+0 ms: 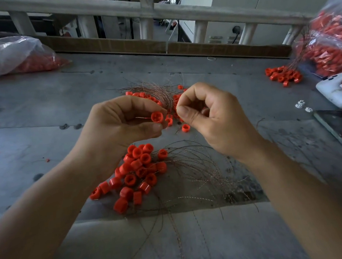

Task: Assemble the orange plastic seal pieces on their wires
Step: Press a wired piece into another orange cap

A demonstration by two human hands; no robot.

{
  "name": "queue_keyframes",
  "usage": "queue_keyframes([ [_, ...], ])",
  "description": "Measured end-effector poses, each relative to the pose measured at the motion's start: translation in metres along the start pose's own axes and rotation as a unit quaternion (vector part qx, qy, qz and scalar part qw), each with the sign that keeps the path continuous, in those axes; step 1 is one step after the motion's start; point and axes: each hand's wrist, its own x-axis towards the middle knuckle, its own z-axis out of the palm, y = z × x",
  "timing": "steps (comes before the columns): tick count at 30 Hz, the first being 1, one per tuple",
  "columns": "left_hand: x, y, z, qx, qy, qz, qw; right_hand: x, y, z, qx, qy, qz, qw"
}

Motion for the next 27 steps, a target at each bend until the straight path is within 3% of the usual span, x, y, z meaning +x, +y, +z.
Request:
queue_keyframes([
  [9, -0.0026, 0.0016, 0.0011, -0.019, -0.060, 0.002, 0.998, -0.0001, -0.0004, 0.0016, 0.010, -0.034, 0.010, 0.999],
  [27, -0.0023, -0.0025, -0.0010, 0.002, -0.077, 0.022, 0.997, -0.0027, -0.0010, -0.0007, -0.029, -0.031, 0.023, 0.999],
])
